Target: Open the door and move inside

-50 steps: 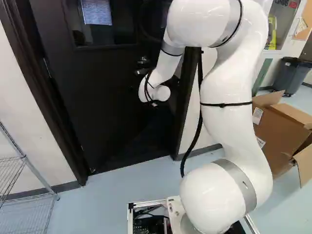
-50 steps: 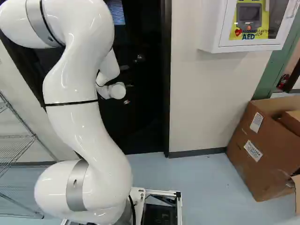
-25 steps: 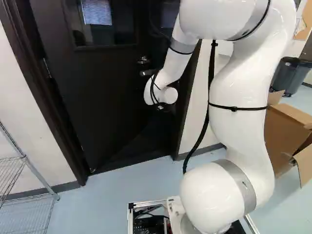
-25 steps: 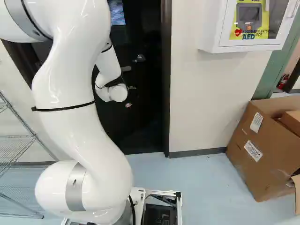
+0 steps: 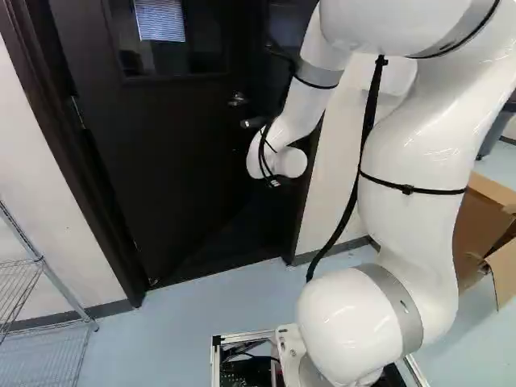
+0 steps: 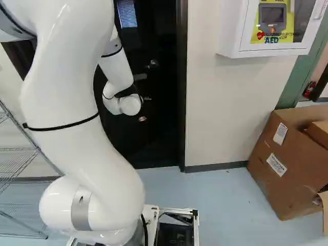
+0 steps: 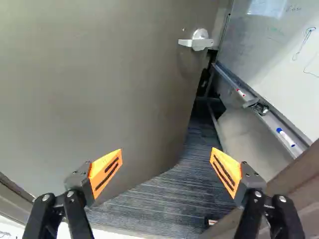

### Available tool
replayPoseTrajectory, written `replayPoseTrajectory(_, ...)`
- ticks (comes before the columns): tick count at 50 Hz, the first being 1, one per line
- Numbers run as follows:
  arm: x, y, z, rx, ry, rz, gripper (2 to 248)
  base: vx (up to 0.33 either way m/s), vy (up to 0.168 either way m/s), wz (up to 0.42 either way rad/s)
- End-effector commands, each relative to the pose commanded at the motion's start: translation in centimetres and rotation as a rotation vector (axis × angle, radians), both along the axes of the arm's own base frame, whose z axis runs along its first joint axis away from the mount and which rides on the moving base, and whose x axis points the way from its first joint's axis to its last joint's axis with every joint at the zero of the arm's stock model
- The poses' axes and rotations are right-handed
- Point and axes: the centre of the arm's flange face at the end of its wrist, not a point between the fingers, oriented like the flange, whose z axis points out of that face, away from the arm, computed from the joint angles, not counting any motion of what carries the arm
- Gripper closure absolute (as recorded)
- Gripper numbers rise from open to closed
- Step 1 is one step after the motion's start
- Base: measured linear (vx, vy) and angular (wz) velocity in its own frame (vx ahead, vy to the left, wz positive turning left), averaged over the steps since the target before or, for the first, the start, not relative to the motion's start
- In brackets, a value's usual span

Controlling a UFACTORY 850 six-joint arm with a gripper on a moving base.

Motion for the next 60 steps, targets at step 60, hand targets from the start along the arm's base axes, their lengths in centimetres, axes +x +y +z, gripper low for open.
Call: replayPoseTrajectory(60,-11.1,-5.8,0.0,-0.001,0.014,-0.130,3,0.000,0.000,0.000)
